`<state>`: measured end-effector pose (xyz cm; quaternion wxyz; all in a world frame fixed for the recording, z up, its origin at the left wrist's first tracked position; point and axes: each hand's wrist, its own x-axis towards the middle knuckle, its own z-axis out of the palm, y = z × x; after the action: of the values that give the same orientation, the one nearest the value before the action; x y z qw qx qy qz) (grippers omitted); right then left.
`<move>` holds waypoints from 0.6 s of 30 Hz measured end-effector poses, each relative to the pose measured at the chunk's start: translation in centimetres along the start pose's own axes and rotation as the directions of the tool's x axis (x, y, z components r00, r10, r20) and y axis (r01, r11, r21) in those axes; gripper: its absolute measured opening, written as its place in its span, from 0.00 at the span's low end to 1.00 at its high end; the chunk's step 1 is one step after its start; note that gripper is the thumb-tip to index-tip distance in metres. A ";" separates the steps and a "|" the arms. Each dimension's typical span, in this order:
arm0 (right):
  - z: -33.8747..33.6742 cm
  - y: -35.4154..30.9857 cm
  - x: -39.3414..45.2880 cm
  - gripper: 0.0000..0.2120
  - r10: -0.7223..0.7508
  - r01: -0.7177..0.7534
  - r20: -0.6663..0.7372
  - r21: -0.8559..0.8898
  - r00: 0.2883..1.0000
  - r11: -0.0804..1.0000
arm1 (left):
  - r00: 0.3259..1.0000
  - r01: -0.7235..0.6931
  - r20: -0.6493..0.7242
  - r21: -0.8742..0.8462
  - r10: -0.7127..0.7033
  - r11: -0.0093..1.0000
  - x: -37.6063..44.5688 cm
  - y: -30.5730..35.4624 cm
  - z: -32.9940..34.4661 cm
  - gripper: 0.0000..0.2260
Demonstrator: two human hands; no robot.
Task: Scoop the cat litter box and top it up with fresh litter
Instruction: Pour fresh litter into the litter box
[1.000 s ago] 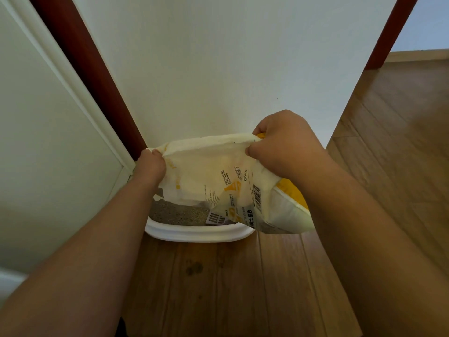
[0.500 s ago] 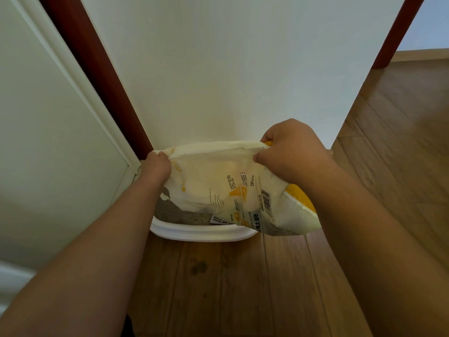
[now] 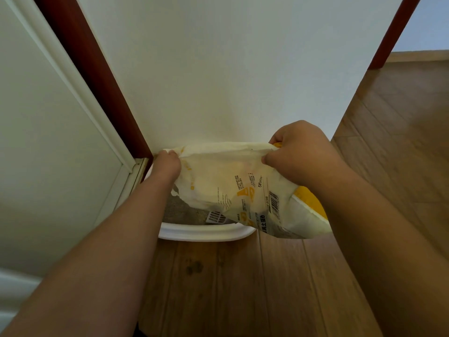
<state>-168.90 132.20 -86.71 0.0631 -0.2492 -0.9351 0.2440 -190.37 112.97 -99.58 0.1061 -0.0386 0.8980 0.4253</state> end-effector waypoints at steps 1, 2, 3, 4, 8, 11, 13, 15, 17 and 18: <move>0.0 0.2 0.0 0.10 0.001 -0.001 -0.001 0.001 1.000 1.000 | 1.000 -0.011 0.012 -0.001 0.011 1.000 0.0 0.0 0.3 0.19; -0.1 0.4 0.0 0.10 0.002 -0.002 -0.003 0.001 1.000 1.000 | 1.000 -0.022 0.020 0.000 0.022 1.000 -0.1 0.1 0.5 0.19; -0.2 0.6 0.0 0.10 0.003 -0.003 -0.003 0.000 1.000 1.000 | 0.999 -0.028 0.023 0.010 0.028 1.000 -0.1 0.2 0.8 0.19; -0.2 0.8 0.0 0.09 0.006 -0.006 0.001 -0.003 1.000 1.000 | 0.999 -0.032 0.023 0.031 0.032 0.999 -0.3 0.3 1.0 0.19; -0.1 1.4 0.0 0.09 0.014 -0.014 0.012 -0.019 1.000 1.000 | 0.999 -0.040 0.013 0.078 0.039 0.996 -0.7 0.7 1.7 0.19; 0.0 1.7 0.1 0.08 0.017 -0.017 0.008 -0.013 1.000 1.000 | 0.999 -0.046 0.007 0.083 0.045 0.995 -0.8 0.6 1.7 0.19; 0.0 1.9 0.2 0.08 0.020 -0.020 0.011 -0.005 1.000 1.000 | 0.999 -0.043 0.009 0.052 0.043 0.998 -0.8 0.7 1.5 0.19; -0.1 2.1 0.3 0.08 0.023 -0.023 0.016 0.000 1.000 1.000 | 1.000 -0.027 0.003 0.032 0.027 0.999 -1.0 1.1 1.2 0.20; -0.1 2.4 0.4 0.08 0.025 -0.025 0.011 0.003 1.000 1.000 | 1.000 -0.008 -0.014 0.018 0.008 1.000 -1.2 1.4 1.0 0.20; -0.1 2.5 0.4 0.08 0.027 -0.027 0.008 0.004 1.000 1.000 | 1.000 -0.008 -0.020 0.018 0.008 1.000 -1.3 1.6 0.9 0.20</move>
<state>-168.17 134.35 -87.88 0.0568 -0.2606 -0.9314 0.2476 -189.21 114.61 -98.65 0.0958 -0.0382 0.9028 0.4174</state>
